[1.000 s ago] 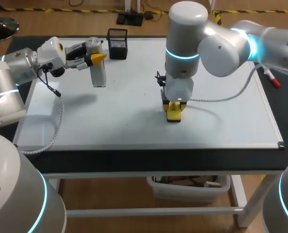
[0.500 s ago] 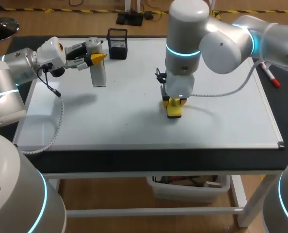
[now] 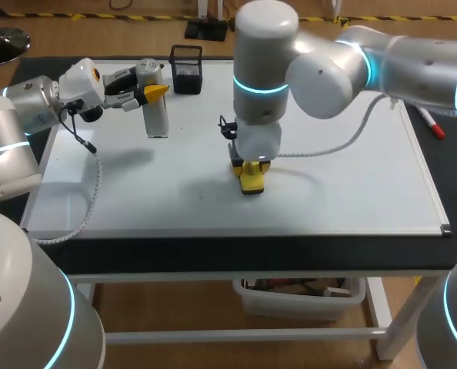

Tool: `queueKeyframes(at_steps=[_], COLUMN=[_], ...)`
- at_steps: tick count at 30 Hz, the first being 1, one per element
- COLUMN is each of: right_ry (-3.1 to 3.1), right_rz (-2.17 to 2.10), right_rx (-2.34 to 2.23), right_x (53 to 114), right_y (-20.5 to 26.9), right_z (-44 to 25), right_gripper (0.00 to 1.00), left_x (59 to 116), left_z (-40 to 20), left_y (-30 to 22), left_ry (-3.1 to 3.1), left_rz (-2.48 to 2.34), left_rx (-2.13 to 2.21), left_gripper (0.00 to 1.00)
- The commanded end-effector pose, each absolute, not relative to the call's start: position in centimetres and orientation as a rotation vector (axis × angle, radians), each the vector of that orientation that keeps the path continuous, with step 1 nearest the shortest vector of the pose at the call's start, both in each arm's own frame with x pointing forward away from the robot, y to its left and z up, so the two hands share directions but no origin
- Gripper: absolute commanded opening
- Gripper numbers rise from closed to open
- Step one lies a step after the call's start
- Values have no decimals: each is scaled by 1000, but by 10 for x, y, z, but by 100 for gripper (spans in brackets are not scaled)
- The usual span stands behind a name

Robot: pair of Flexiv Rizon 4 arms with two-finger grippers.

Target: Pick up the inspection probe, press it on each red-marked spot on the whiteboard one by one, put down the probe, pick up the eraser, and wipe off all the red marks.

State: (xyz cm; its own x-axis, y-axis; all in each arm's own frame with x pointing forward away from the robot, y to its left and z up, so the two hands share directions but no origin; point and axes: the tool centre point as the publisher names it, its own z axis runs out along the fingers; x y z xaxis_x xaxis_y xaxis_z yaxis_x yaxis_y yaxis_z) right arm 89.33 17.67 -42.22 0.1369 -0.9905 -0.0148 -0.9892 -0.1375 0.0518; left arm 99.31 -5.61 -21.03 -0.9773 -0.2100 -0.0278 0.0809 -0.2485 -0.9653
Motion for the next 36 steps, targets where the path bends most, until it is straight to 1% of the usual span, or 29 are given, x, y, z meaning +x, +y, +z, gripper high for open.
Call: queueKeyframes(at_steps=[1, 14, 36], right_ry=[-2024, -2064, -2175], right_rz=[-67, -60, -54], right_rx=[2336, 2289, 2155], right_x=[901, 904, 901], right_y=[183, 164, 110], right_z=[-428, -429, -430], right_gripper=[0, 0, 0], left_x=[992, 992, 992], left_z=[-209, -209, -209], left_y=[-57, -57, -57], left_ry=[1795, 1795, 1795], left_rz=[-2338, -2338, -2338], left_rx=[-159, -159, -159], left_gripper=[0, 0, 0])
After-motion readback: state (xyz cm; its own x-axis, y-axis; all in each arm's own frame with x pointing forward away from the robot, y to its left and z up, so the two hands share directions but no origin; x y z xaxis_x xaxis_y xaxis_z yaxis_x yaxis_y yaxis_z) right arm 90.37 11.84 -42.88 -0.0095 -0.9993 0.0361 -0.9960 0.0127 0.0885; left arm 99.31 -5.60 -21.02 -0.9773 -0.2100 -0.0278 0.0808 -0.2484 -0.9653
